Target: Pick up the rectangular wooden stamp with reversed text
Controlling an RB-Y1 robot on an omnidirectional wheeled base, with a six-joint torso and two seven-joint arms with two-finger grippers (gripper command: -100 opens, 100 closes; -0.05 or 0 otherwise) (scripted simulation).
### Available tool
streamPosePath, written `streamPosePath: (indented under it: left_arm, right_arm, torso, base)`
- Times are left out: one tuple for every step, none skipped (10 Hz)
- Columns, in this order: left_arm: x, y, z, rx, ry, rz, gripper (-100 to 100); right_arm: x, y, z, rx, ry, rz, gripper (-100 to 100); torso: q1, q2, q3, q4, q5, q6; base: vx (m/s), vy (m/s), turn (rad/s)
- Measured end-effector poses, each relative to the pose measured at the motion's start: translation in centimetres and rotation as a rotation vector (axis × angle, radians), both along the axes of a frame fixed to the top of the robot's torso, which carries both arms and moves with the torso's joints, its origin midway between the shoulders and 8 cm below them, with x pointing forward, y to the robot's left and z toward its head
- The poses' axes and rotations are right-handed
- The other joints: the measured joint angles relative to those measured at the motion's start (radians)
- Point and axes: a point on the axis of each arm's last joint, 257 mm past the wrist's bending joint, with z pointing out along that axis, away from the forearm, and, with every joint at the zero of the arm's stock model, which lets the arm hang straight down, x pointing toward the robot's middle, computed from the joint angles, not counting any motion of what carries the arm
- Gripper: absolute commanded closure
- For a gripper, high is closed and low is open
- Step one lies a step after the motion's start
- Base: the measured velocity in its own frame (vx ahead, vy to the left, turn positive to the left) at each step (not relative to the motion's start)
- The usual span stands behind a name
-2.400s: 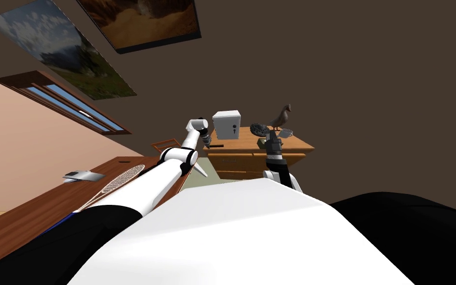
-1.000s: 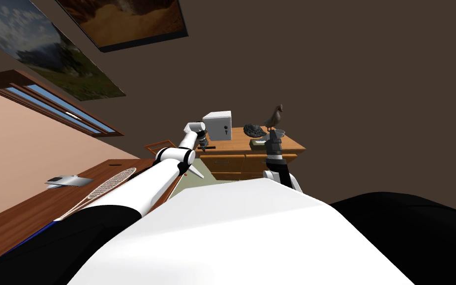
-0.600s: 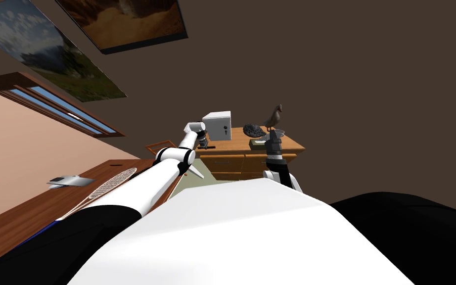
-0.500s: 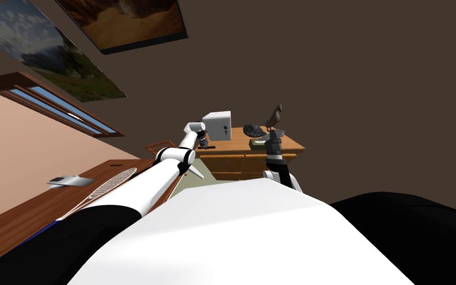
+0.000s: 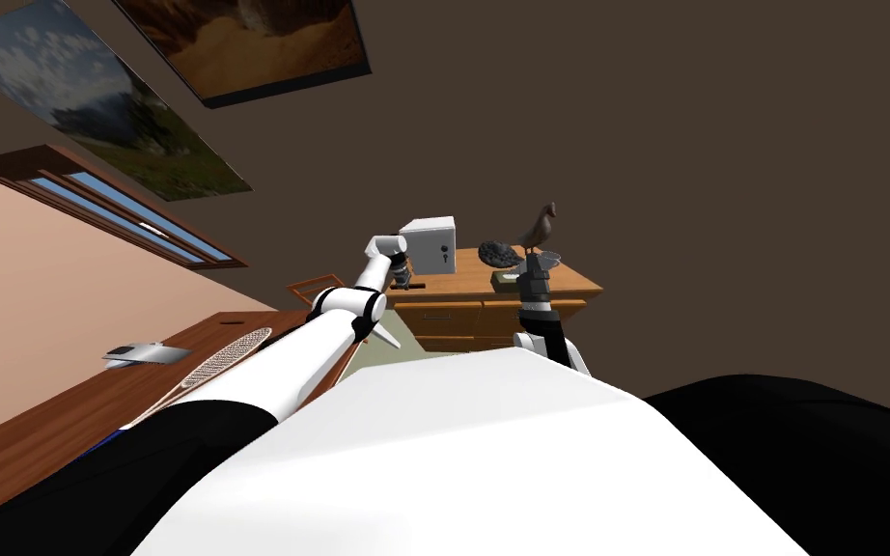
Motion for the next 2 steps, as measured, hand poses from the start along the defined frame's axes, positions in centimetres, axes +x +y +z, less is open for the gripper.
streamPosePath:
  left_arm:
    - [-0.26, -0.99, 0.71, 0.000, -0.001, -0.001, 100]
    - [-0.35, -1.10, 0.86, 0.001, 0.001, 0.001, 0]
  right_arm:
    - [0.00, 0.00, 0.00, 0.000, 0.000, 0.000, 0]
    - [0.00, 0.00, 0.00, 0.000, 0.000, 0.000, 0]
  torso:
    - [0.000, 0.000, 0.000, 0.000, 0.000, 0.000]
    - [-0.002, 0.000, 0.000, 0.000, 0.000, -0.001]
  base:
    - [0.009, 0.046, -0.009]
    - [0.001, 0.008, 0.001]
